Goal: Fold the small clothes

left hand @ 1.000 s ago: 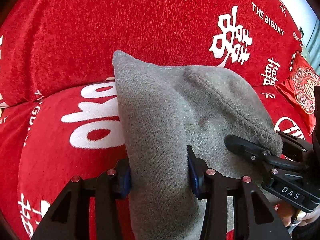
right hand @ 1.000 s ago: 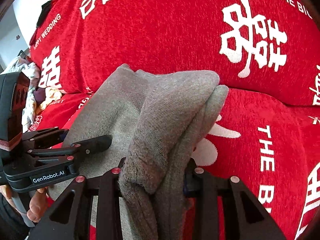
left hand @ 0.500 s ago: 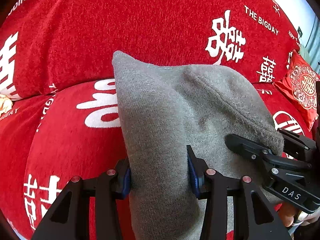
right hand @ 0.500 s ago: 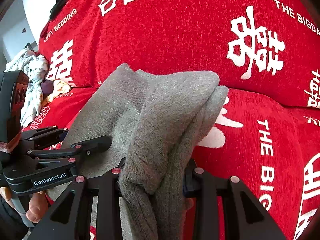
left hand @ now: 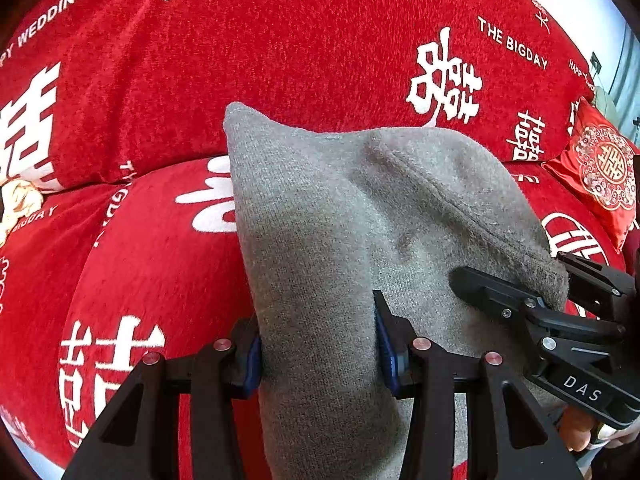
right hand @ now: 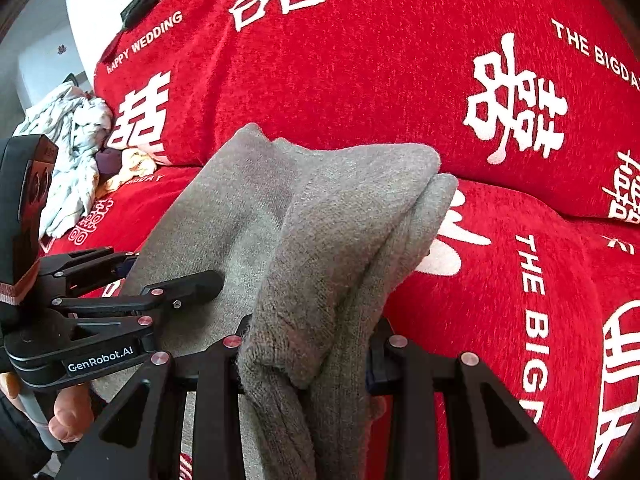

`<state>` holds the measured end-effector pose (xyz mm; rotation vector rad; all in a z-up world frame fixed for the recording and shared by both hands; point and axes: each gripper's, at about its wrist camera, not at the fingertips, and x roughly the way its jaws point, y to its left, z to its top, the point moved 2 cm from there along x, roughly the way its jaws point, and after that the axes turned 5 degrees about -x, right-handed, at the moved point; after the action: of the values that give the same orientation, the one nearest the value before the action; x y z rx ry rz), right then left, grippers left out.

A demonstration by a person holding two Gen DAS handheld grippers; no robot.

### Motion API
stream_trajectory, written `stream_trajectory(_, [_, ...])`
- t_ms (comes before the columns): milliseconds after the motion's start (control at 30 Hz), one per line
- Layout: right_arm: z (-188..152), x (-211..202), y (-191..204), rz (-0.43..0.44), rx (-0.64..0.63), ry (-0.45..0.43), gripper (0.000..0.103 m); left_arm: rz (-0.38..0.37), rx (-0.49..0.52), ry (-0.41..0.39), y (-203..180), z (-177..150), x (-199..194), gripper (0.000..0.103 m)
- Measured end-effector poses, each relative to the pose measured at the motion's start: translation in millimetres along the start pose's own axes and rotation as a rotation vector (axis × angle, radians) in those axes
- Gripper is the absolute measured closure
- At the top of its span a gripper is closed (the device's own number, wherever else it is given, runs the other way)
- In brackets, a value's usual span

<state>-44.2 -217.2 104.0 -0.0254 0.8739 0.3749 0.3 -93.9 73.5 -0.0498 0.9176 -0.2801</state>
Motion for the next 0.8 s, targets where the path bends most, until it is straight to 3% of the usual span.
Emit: stream_trajectory(800, [-41.4, -14.8, 39.9, -0.004, -0.035, -0.01, 0.067, 0.028, 0.002, -0.015, 12.9, -50.0, -23.5, 0.056])
